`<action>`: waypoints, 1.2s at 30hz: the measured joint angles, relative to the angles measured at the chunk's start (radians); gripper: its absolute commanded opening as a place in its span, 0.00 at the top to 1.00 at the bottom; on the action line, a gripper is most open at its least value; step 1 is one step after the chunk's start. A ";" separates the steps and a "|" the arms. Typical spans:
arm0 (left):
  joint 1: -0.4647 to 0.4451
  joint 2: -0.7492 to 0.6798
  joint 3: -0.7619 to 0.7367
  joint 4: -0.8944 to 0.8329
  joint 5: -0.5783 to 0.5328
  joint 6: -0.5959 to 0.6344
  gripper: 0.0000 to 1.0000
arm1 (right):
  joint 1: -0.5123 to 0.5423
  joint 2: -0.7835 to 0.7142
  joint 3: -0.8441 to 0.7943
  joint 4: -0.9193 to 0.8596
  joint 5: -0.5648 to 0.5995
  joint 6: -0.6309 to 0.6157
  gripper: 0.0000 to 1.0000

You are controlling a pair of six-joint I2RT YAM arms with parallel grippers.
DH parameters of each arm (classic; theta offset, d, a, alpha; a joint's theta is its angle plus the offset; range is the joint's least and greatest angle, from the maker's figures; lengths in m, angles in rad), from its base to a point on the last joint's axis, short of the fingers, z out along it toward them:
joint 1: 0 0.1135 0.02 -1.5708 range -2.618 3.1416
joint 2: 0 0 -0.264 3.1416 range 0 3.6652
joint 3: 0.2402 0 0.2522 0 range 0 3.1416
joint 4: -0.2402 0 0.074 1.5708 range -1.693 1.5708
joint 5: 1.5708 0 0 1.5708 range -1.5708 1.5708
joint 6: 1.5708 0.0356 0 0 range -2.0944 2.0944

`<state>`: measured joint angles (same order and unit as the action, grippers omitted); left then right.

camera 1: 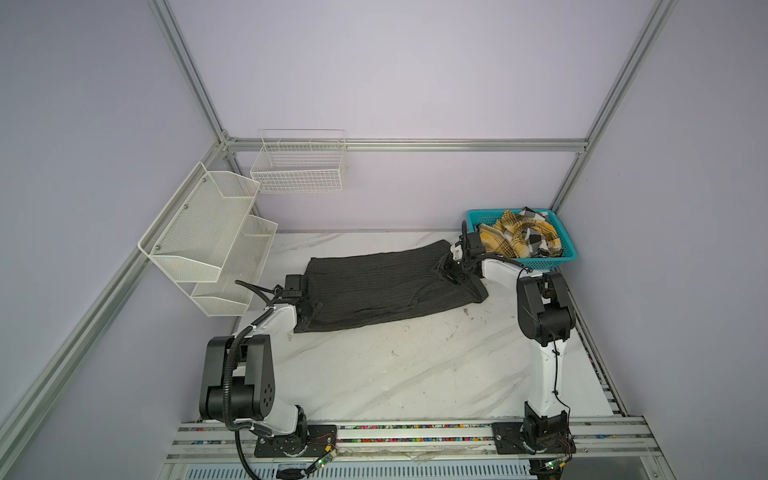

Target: Fold and stack the long sleeve shirts

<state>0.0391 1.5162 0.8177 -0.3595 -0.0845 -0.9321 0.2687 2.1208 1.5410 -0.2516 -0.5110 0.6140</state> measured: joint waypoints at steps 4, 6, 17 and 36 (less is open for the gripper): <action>0.001 0.004 -0.005 0.010 -0.018 0.002 0.99 | 0.023 -0.110 -0.078 -0.021 0.029 -0.018 0.46; 0.005 0.022 -0.005 0.021 -0.020 0.010 0.80 | 0.054 -0.160 -0.116 -0.032 0.051 -0.027 0.46; 0.012 -0.220 0.034 -0.231 -0.150 0.015 0.35 | 0.140 -0.247 -0.254 -0.135 0.185 -0.067 0.46; -0.075 0.148 0.151 -0.078 0.014 0.007 1.00 | 0.144 -0.083 -0.146 -0.125 0.367 -0.182 0.60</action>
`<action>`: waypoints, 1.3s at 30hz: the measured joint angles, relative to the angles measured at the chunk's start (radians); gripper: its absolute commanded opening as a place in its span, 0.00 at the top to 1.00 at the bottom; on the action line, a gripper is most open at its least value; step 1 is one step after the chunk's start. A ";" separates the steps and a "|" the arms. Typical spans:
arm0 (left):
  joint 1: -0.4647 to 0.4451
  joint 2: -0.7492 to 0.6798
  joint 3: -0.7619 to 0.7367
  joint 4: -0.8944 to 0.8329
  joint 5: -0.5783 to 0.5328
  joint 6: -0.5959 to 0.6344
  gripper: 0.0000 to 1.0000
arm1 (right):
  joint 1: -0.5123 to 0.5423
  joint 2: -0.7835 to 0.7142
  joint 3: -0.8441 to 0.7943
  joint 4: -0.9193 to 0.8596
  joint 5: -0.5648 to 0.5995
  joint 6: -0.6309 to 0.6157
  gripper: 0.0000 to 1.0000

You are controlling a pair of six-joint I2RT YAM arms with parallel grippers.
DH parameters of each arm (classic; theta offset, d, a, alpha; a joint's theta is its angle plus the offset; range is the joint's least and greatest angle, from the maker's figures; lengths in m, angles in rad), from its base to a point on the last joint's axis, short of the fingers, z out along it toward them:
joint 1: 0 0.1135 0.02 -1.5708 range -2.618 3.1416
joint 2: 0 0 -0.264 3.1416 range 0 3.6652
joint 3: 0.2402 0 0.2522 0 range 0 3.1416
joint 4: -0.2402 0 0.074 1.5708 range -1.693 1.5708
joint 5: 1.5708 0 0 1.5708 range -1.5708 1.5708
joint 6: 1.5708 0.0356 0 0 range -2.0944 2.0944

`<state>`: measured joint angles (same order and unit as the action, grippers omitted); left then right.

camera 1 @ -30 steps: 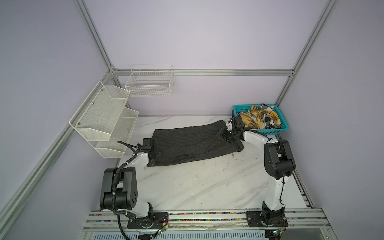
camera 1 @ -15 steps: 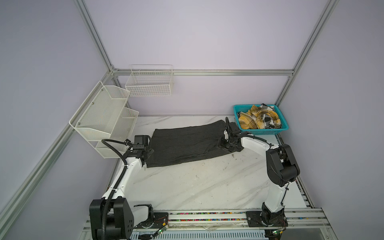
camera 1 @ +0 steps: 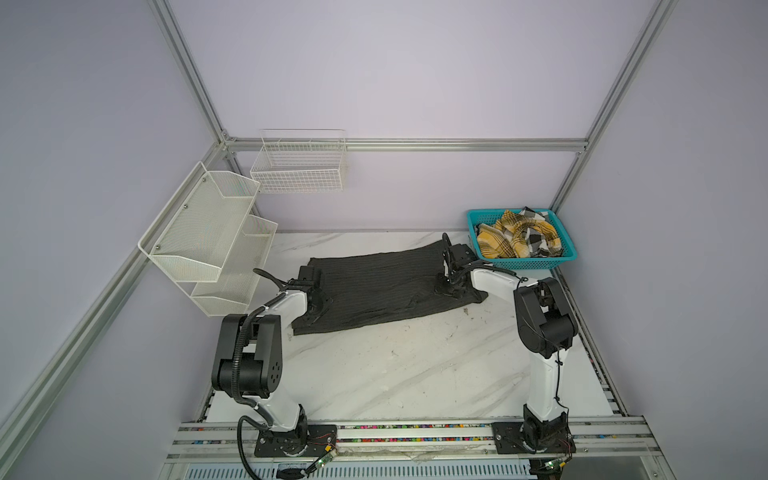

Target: Fold and stack the long sleeve shirts

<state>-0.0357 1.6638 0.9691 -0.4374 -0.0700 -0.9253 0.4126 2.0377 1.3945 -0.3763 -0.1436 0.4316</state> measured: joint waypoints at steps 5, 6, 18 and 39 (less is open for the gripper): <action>0.000 -0.028 -0.092 0.012 -0.008 -0.036 1.00 | 0.041 -0.137 -0.209 0.070 -0.003 0.039 0.60; 0.000 -0.050 -0.117 0.023 -0.008 -0.046 1.00 | 0.050 -0.171 -0.252 0.077 -0.008 0.053 0.60; -0.014 -0.443 -0.359 -0.157 -0.013 -0.141 0.95 | 0.093 -0.507 -0.496 -0.145 -0.047 0.148 0.51; -0.016 0.139 0.431 -0.056 -0.032 0.349 0.25 | -0.034 -0.039 0.239 -0.240 0.069 0.021 0.43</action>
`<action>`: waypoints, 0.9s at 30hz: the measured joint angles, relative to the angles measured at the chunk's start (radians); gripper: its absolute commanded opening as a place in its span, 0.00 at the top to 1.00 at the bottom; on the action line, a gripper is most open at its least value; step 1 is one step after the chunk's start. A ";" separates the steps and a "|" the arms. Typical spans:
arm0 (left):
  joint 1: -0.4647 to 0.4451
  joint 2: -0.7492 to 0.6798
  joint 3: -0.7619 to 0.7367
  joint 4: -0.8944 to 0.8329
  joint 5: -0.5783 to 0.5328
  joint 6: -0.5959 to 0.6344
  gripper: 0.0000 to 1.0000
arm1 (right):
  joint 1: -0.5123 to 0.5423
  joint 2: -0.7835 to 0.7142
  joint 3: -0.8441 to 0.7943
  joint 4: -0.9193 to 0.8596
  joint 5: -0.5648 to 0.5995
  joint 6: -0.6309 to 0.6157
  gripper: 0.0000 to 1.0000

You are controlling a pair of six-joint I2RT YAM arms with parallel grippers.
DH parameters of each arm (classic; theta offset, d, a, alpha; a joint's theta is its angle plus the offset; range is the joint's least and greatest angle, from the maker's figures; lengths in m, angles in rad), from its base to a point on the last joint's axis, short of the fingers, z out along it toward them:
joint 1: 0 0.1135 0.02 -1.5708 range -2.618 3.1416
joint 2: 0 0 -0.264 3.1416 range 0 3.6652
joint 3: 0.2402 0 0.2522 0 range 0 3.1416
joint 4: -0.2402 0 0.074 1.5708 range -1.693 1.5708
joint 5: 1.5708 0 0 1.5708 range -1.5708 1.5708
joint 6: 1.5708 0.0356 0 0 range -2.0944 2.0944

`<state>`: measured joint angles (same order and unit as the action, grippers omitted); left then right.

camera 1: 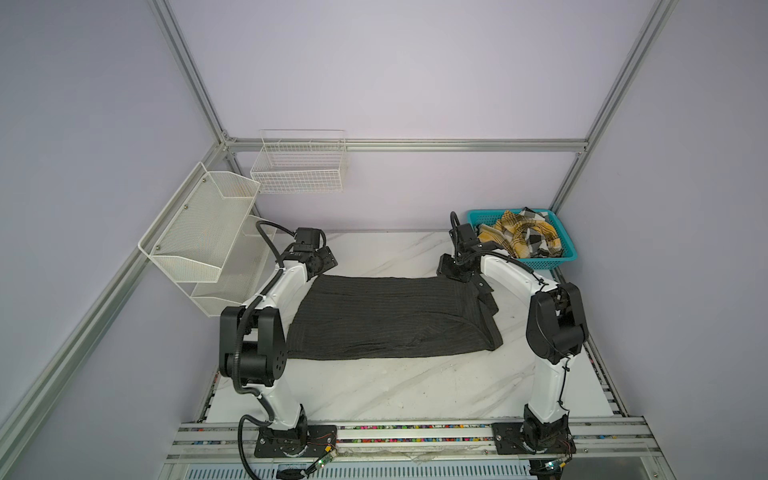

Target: Fold and stack the long sleeve shirts

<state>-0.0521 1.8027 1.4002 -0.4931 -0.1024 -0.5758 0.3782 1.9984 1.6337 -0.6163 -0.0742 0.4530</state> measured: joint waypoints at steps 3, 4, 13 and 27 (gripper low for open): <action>0.000 0.061 0.001 -0.018 0.005 0.025 0.22 | -0.011 0.022 0.017 -0.023 0.054 -0.007 0.43; 0.002 0.078 0.001 -0.021 0.005 0.038 0.22 | -0.022 0.025 0.026 -0.032 0.072 -0.010 0.42; 0.035 0.188 0.060 -0.060 -0.002 0.084 0.15 | -0.083 0.093 0.087 -0.032 0.181 -0.073 0.40; 0.055 0.432 0.357 -0.108 -0.010 0.167 0.35 | -0.070 0.277 0.178 -0.033 0.192 -0.129 0.52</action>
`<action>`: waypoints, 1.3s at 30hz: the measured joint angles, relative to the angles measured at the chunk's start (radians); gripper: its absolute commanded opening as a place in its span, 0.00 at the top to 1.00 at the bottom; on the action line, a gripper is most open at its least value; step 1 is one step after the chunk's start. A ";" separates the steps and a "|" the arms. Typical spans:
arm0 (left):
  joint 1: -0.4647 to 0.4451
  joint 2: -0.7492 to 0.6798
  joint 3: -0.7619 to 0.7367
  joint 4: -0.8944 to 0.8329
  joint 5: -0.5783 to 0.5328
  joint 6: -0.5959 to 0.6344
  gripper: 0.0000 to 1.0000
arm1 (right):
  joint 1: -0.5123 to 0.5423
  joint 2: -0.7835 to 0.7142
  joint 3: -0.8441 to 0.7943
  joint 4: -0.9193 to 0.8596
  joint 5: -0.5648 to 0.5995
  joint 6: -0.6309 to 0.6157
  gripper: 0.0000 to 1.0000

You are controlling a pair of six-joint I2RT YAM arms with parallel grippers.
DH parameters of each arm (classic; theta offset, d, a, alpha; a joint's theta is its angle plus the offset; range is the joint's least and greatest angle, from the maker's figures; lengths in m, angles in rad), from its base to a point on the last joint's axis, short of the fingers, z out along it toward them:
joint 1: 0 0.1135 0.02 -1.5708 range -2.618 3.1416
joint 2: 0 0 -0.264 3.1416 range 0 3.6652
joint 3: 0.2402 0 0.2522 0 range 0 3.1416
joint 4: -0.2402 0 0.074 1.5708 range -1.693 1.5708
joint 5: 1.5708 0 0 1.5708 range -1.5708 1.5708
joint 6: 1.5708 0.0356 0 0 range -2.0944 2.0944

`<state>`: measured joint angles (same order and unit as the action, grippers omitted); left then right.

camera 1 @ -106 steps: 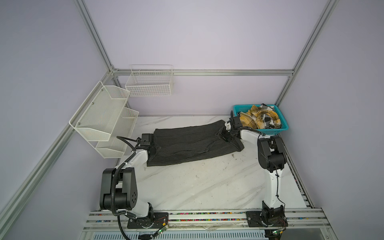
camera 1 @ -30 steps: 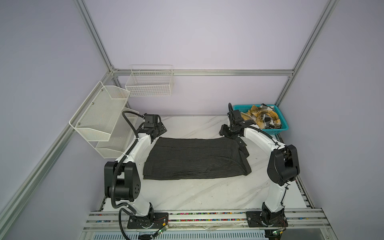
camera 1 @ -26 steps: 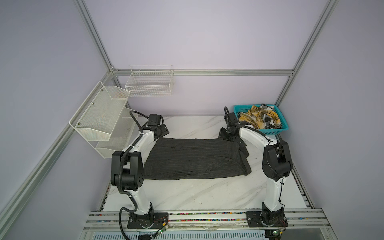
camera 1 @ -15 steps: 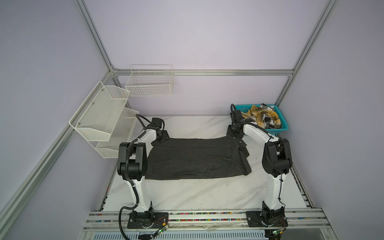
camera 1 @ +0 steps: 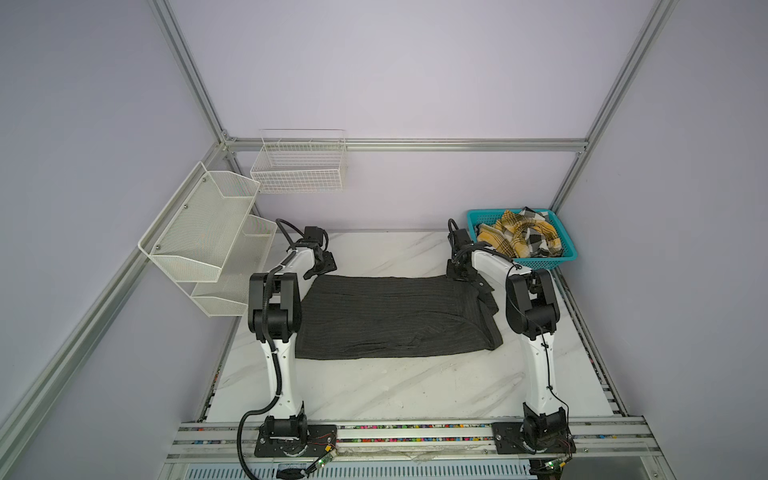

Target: Fold and stack the long sleeve shirts

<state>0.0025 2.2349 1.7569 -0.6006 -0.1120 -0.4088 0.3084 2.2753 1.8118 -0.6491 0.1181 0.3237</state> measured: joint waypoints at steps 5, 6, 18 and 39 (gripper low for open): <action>0.002 0.081 0.105 -0.048 0.010 0.004 0.53 | 0.000 0.000 0.000 0.000 -0.004 0.004 0.52; 0.002 0.083 0.108 -0.052 0.008 0.005 0.61 | 0.000 0.000 0.000 0.000 -0.006 0.006 0.53; 0.002 0.069 0.095 -0.081 -0.006 -0.017 0.54 | 0.000 0.000 0.013 0.001 -0.029 0.035 0.52; -0.033 0.059 0.082 -0.142 -0.121 -0.017 1.00 | -0.002 -0.003 0.014 0.001 -0.055 0.064 0.52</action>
<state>-0.0303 2.2940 1.8389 -0.7425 -0.2333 -0.4259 0.3069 2.2719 1.8263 -0.6479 0.0628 0.3882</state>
